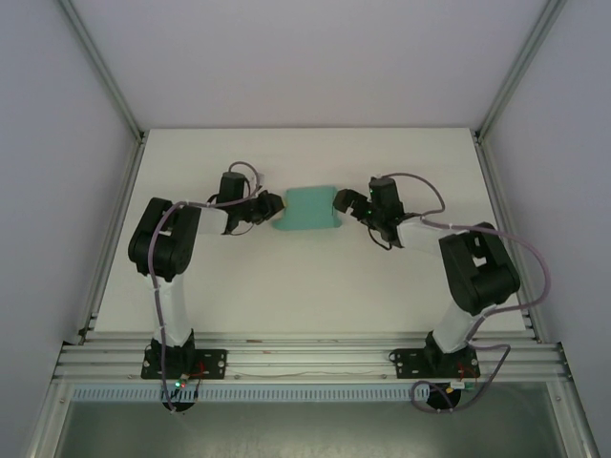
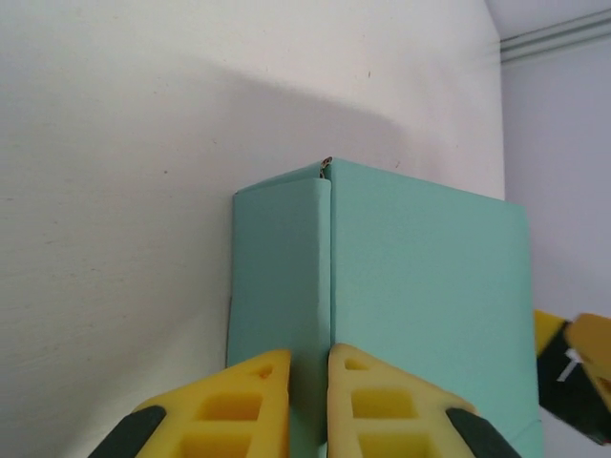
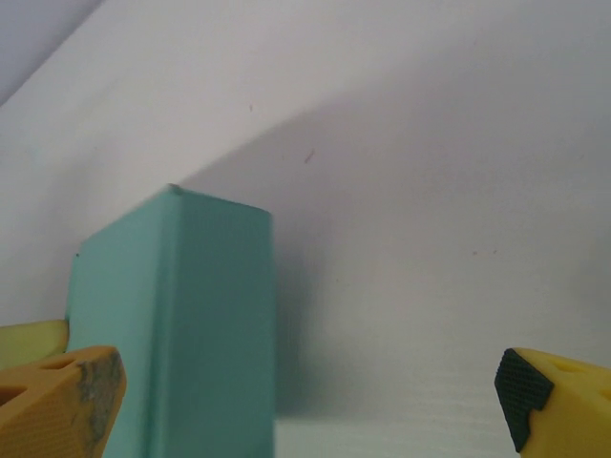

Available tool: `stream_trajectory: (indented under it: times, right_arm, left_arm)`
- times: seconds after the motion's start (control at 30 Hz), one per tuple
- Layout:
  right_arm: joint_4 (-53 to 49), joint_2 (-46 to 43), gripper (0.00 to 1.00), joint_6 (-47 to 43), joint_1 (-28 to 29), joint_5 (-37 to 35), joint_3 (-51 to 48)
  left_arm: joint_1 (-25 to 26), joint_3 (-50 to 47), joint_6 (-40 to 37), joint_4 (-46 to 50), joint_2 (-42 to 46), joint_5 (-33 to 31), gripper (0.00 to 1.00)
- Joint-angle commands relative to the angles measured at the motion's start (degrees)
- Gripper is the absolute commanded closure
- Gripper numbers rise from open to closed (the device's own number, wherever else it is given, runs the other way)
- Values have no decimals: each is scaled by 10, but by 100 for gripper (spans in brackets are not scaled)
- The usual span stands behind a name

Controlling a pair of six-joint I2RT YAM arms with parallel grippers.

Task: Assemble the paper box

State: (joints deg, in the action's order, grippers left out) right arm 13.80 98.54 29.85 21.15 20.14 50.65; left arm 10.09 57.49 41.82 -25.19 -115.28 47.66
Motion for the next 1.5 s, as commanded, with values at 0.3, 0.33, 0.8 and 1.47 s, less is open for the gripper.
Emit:
stream_trajectory:
  times: [0.3, 0.33, 0.8, 1.47]
  right_arm:
    - [74, 95, 5, 84, 1, 202, 80]
    - [78, 95, 6, 86, 1, 206, 80]
    - [175, 79, 11, 135, 1, 246, 45]
    - [229, 36, 10, 166, -7, 254, 7]
  left_arm:
    - [-5, -21, -1, 22, -32, 4, 86]
    - [-5, -20, -4, 25, -32, 3, 86]
    - [-5, -3, -7, 31, -18, 9, 83]
    - [16, 54, -36, 79, 9, 16, 45]
